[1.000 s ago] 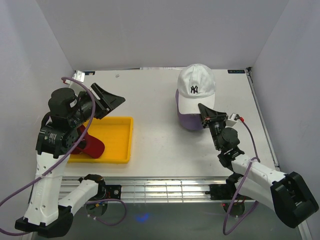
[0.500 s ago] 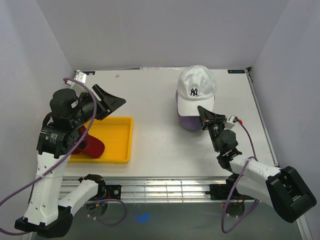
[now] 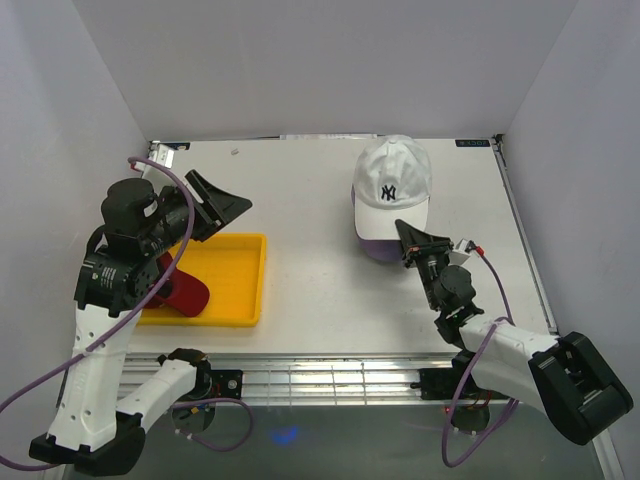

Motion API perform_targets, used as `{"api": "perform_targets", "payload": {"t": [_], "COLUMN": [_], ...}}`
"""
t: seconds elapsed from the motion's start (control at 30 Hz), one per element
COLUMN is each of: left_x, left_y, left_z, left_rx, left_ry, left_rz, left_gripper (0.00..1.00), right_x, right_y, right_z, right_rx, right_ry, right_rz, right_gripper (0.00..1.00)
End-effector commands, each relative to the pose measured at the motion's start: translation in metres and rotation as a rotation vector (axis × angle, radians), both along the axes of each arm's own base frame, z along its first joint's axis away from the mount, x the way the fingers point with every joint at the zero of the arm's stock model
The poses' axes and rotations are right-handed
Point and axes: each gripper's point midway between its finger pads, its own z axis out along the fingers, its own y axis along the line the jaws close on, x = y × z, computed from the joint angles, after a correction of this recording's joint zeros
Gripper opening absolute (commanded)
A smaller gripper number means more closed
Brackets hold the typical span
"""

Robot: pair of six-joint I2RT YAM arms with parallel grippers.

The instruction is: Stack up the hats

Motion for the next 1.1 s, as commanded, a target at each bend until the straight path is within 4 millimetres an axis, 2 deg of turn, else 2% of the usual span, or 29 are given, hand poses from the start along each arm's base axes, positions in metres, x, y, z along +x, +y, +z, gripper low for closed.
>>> {"api": "perform_targets", "payload": {"t": [0.0, 0.13, 0.23, 0.47, 0.8, 1.07], "left_x": [-0.003, -0.003, -0.002, -0.002, -0.003, -0.002], "left_y": [0.001, 0.001, 0.001, 0.002, 0.002, 0.003], "left_z": [0.001, 0.000, -0.001, -0.004, -0.008, -0.012], "left_rx": [0.011, 0.013, 0.015, 0.018, 0.022, 0.026], "left_ry": [-0.026, -0.023, -0.021, -0.017, -0.012, -0.002], "left_rz": [-0.003, -0.002, -0.001, 0.002, 0.004, 0.007], "left_gripper": [0.61, 0.61, 0.61, 0.61, 0.61, 0.61], "right_x": [-0.002, -0.003, -0.003, -0.012, -0.015, -0.026], "right_y": [-0.010, -0.010, -0.008, -0.009, -0.016, -0.028], "right_z": [-0.039, -0.048, -0.066, -0.100, -0.118, -0.148], "right_rx": [-0.061, -0.081, -0.118, -0.073, -0.101, -0.131], "right_ry": [0.102, 0.123, 0.182, 0.297, 0.378, 0.476], "right_rz": [-0.043, -0.036, -0.025, 0.000, -0.014, -0.031], "right_gripper": [0.08, 0.08, 0.08, 0.08, 0.08, 0.08]}}
